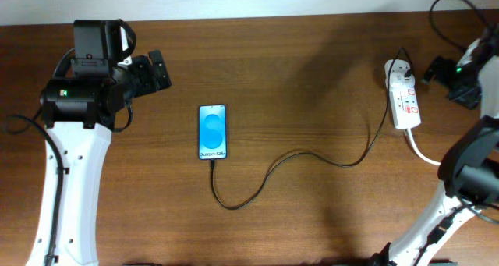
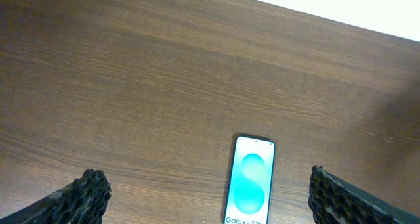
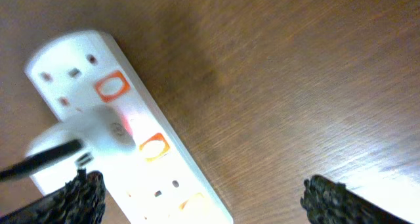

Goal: Plug charger to phone and switch on socket

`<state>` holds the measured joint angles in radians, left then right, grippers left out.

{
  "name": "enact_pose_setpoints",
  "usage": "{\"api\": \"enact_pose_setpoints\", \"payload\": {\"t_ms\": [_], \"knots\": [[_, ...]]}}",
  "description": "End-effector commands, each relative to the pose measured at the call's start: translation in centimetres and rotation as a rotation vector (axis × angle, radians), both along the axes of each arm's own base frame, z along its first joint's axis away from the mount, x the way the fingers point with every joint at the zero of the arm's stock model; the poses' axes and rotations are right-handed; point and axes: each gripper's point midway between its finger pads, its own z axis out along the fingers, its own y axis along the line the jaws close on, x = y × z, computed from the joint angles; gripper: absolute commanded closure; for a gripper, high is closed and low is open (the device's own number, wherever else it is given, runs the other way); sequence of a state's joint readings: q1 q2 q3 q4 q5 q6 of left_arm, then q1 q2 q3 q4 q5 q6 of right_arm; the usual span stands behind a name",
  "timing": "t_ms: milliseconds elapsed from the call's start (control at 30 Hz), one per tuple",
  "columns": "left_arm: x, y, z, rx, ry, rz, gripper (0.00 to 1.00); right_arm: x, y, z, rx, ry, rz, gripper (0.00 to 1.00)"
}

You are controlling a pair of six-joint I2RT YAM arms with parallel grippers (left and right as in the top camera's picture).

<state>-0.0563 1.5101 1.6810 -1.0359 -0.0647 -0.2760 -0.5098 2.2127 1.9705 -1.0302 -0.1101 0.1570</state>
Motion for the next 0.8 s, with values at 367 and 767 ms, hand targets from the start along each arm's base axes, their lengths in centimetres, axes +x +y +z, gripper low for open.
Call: {"api": "enact_pose_setpoints", "payload": {"t_ms": [367, 767], "knots": [[0.0, 0.5, 0.5, 0.011, -0.014, 0.01, 0.01, -14.7, 18.0, 29.6, -0.108, -0.397, 0.413, 0.02], [0.0, 0.5, 0.5, 0.011, -0.014, 0.01, 0.01, -25.5, 21.9, 33.8, -0.204, -0.526, 0.479, 0.02]]}}
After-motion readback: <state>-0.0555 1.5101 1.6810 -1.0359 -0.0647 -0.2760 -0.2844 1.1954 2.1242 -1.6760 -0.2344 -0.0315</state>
